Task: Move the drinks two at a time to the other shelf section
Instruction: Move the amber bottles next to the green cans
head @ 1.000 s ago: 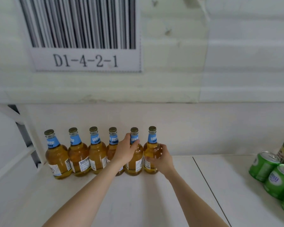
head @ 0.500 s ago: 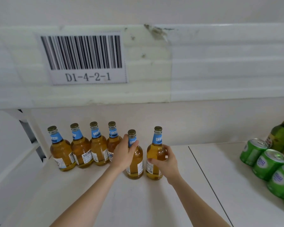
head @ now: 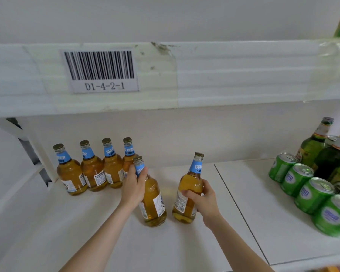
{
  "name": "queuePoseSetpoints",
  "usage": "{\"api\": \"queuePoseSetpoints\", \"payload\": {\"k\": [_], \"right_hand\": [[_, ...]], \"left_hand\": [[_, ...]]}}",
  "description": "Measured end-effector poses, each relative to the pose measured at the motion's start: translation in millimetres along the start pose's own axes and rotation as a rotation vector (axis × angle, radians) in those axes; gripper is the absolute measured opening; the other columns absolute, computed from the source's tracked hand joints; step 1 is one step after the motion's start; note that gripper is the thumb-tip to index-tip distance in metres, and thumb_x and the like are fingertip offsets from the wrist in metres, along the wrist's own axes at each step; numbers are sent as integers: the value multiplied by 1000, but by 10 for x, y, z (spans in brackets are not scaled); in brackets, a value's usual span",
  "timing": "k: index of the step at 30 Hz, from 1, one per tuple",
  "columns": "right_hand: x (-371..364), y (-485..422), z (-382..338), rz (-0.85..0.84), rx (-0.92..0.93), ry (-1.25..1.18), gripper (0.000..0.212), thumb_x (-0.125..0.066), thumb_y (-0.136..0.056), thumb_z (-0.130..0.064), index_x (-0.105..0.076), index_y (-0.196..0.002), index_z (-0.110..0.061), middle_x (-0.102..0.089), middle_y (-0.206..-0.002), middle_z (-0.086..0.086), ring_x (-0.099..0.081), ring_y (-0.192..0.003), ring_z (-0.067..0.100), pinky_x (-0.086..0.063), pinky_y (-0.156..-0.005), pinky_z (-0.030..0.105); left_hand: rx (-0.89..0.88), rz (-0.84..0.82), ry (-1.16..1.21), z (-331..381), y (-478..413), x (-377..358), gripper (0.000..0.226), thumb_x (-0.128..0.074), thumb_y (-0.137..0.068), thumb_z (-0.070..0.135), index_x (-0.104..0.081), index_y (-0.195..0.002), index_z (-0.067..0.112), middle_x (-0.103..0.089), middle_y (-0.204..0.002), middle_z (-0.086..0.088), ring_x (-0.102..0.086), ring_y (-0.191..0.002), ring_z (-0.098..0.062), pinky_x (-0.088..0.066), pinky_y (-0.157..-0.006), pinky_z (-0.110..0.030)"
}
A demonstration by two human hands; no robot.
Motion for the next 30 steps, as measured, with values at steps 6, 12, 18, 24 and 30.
{"api": "queuePoseSetpoints", "payload": {"k": [6,12,18,24,30], "right_hand": [[171,198,-15,-2,1,13,55,-82,-71,-12,-57,-117,-26,-67,-110,2,-67,-98,22,-59,-80,42],[402,371,-114,-28,29,52,55,-82,-72,-13,-56,-118,-26,-66,-111,2,-67,-98,21,-59,-77,39],[786,614,-193,-36,36,60,56,-81,-72,-13,-55,-119,-28,-66,-110,0,-66,-98,19,-58,-77,37],[1387,872,-268,-33,63,99,55,-82,-71,-12,-57,-118,-24,-67,-109,2,-67,-97,19,-58,-78,37],[2038,1120,-363,-31,71,135,57,-81,-73,-13,-54,-121,-25,-65,-110,1,-65,-99,21,-57,-80,38]], "left_hand": [[11,-16,-20,38,226,-80,27,-44,-101,40,-48,-117,18,-57,-106,6,-54,-101,-14,-41,-86,-33],[16,-29,-50,212,496,-209,22,-43,-101,43,-45,-110,23,-59,-104,5,-57,-98,-14,-46,-86,-35],[-13,-12,-66,473,894,-399,27,-44,-101,41,-47,-117,19,-56,-103,6,-54,-96,-14,-43,-84,-34],[-30,3,-92,692,1357,-755,30,-42,-100,45,-49,-109,17,-63,-96,-1,-62,-92,-19,-51,-80,-40],[-45,-16,-70,982,1810,-1212,27,-41,-100,45,-47,-111,21,-61,-92,3,-59,-84,-10,-45,-66,-26]]}}
Point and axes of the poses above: each hand's wrist, its own y-axis away from the middle knuckle, its own x-axis out of the back of the hand, z = x × y, the point moved 5 cm from there along -y, towards the middle knuckle
